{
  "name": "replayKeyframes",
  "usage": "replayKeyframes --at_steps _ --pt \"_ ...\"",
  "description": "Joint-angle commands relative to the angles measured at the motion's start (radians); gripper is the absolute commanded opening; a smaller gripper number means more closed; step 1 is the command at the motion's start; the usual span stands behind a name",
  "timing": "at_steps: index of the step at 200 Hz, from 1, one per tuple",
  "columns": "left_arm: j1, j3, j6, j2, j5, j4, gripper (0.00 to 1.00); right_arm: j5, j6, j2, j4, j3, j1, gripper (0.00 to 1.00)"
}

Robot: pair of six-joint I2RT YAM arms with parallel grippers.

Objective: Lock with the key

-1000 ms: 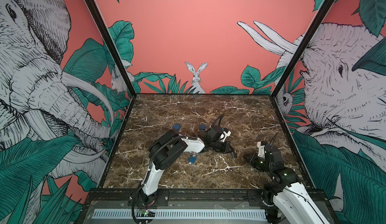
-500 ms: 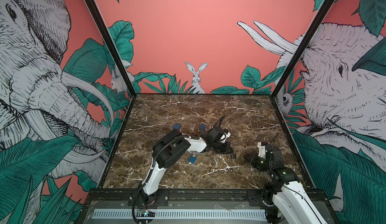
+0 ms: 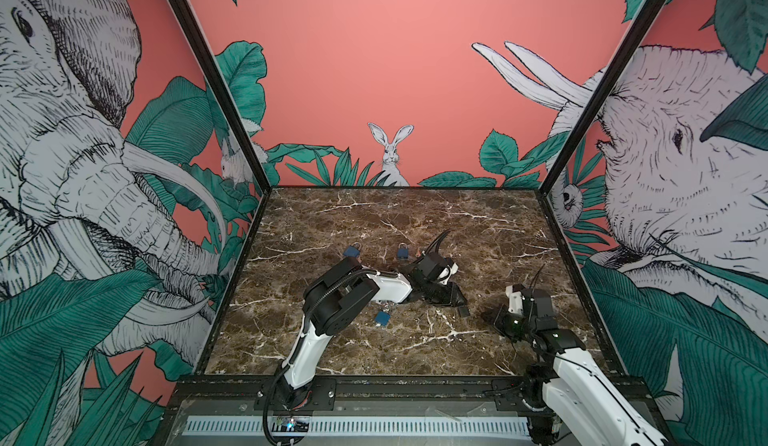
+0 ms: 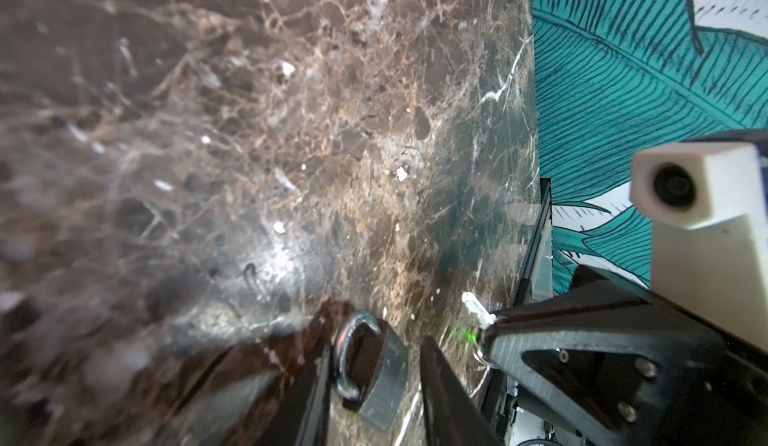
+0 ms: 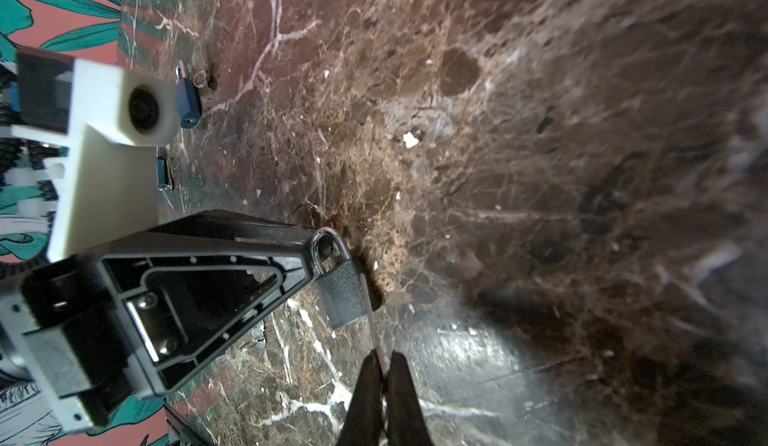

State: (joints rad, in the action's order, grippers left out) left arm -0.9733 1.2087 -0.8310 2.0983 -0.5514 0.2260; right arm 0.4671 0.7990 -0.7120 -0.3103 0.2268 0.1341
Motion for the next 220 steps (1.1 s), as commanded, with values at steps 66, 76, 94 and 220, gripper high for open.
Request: replayKeyframes --at_steps 66,76,94,220 --pt "-0.004 0.057 0.069 -0.045 0.149 -0.250 0.44 -0.008 -0.045 -0.234 0.214 0.011 -0.011 0.00" --pt "-0.004 0.057 0.073 -0.055 0.168 -0.268 0.45 -0.007 -0.046 -0.256 0.232 0.014 -0.011 0.00" --pt "-0.004 0.059 0.083 -0.069 0.188 -0.289 0.46 -0.008 -0.049 -0.289 0.254 0.020 -0.010 0.00" --pt "-0.002 0.003 0.238 -0.359 0.471 -0.427 0.54 -0.013 -0.071 -0.391 0.264 0.045 -0.010 0.24"
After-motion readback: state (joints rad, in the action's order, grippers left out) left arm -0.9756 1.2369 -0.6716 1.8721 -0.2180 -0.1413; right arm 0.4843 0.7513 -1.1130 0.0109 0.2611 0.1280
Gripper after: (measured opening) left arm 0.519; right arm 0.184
